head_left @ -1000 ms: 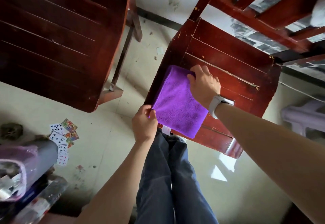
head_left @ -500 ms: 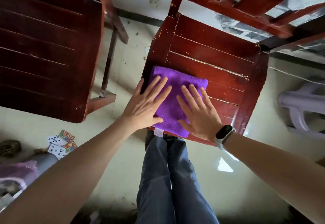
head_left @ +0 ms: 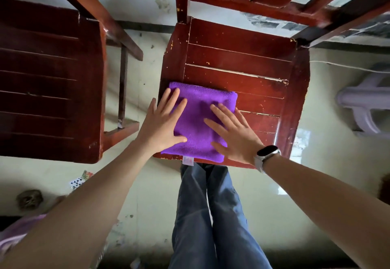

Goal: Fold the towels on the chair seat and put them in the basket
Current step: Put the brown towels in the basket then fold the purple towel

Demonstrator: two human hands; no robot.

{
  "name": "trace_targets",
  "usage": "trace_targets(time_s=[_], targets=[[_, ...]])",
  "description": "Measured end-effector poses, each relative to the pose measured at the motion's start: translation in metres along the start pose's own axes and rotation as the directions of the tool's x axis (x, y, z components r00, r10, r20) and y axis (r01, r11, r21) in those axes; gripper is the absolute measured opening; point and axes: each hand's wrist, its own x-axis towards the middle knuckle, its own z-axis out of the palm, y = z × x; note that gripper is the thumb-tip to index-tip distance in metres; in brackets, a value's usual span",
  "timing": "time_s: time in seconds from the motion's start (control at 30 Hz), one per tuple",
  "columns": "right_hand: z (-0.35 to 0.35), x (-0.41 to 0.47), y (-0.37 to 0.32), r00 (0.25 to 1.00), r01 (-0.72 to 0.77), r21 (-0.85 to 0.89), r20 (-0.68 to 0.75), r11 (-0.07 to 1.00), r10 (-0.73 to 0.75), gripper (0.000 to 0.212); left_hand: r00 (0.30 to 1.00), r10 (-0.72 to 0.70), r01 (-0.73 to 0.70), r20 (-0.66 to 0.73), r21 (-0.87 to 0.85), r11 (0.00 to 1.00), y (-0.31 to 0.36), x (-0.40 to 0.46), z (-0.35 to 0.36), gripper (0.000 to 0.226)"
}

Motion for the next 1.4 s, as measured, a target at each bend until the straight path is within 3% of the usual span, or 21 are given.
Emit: trace_targets(time_s=[0.03,0.1,0.17,0.23,0.3,0.37,0.53,0.6,0.8,0.93,1.13,1.27,1.4], targets=[[0.001,-0.004,-0.002,0.99,-0.081,0.148,-0.098,0.986,0.097,0.052,0.994,-0.047,0.038,-0.099,-0.095,0.995,0.002,-0.006,0.0,0.091],[0.004,-0.009,-0.01,0.898,-0.29,0.415,-0.193,0.862,0.395,0.041,0.929,-0.242,0.164,-0.279,-0.275,0.947,0.005,-0.015,0.001,0.062],[0.008,-0.009,-0.018,0.781,-0.426,0.605,-0.128,0.672,0.611,0.035,0.843,-0.454,0.315,-0.289,-0.419,0.851,0.008,-0.02,0.005,0.046],[0.013,-0.006,-0.026,0.692,-0.515,0.724,0.036,0.458,0.721,0.034,0.791,-0.578,0.407,-0.201,-0.533,0.742,0.009,-0.017,0.008,0.038],[0.018,-0.001,-0.033,0.559,-0.586,0.781,0.2,0.213,0.805,0.036,0.768,-0.627,0.428,-0.133,-0.621,0.657,0.01,-0.011,0.008,0.033],[0.021,0.004,-0.037,0.461,-0.596,0.803,0.307,0.034,0.832,0.038,0.74,-0.663,0.437,-0.112,-0.67,0.601,0.013,-0.005,0.009,0.029],[0.021,0.016,-0.037,0.404,-0.534,0.833,0.4,-0.143,0.823,0.024,0.693,-0.717,0.509,0.079,-0.758,0.408,0.014,0.006,0.008,0.017],[0.019,0.017,-0.035,0.378,-0.5,0.84,0.429,-0.209,0.82,0.022,0.682,-0.719,0.536,0.136,-0.761,0.365,0.013,0.009,0.007,0.026],[0.015,0.016,-0.028,0.416,-0.515,0.823,0.483,-0.238,0.77,0.02,0.666,-0.691,0.613,0.283,-0.735,0.29,0.013,0.02,0.003,0.021],[0.014,0.016,-0.027,0.452,-0.515,0.83,0.474,-0.213,0.756,0.025,0.68,-0.685,0.571,0.262,-0.775,0.27,0.016,0.017,-0.001,0.023],[-0.007,-0.006,-0.017,0.518,-0.417,0.859,0.494,-0.298,0.698,0.008,0.801,-0.563,0.387,0.206,-0.895,0.223,0.023,-0.013,-0.015,0.011],[-0.041,-0.042,-0.011,0.634,-0.298,0.87,0.489,-0.393,0.599,0.025,0.857,-0.454,0.353,0.242,-0.919,0.176,0.038,-0.027,-0.033,0.01],[-0.073,-0.09,-0.008,0.664,-0.258,0.888,0.449,-0.38,0.598,0.028,0.886,-0.395,0.326,0.242,-0.931,0.162,0.082,-0.033,-0.064,0.012]])
